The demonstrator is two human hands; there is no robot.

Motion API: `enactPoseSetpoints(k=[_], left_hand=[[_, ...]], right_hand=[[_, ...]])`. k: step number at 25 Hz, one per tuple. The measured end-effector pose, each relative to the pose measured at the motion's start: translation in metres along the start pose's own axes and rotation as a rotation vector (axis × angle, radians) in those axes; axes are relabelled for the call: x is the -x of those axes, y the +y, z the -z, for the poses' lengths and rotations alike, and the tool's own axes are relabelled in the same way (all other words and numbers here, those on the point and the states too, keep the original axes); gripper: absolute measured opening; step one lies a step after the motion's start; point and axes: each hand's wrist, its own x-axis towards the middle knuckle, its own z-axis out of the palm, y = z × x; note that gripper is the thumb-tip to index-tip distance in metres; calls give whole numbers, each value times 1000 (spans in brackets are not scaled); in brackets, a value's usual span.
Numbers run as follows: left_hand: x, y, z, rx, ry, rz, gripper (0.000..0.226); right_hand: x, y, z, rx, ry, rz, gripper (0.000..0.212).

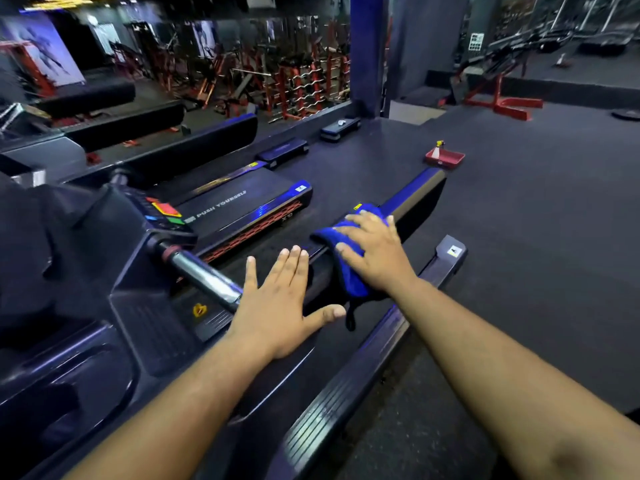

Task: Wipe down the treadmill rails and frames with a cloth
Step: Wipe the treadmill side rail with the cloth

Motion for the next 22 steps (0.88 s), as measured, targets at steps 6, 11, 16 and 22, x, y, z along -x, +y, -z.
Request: enactPoseSetpoints(k=[6, 11, 16, 22], left_hand=[[-54, 20, -6, 60, -74, -26, 117], [-54, 19, -5, 78, -82, -55, 120], [-54, 18, -2, 152, -109, -65, 113], [-57, 12, -2, 321, -98, -90, 126]], right_hand=[[-10, 8, -5, -63, 82, -271, 50], [-3, 27, -10, -93, 96, -113, 50], [-64, 94, -3, -385, 271, -734, 56], [66, -86, -68, -647, 442, -499, 61]])
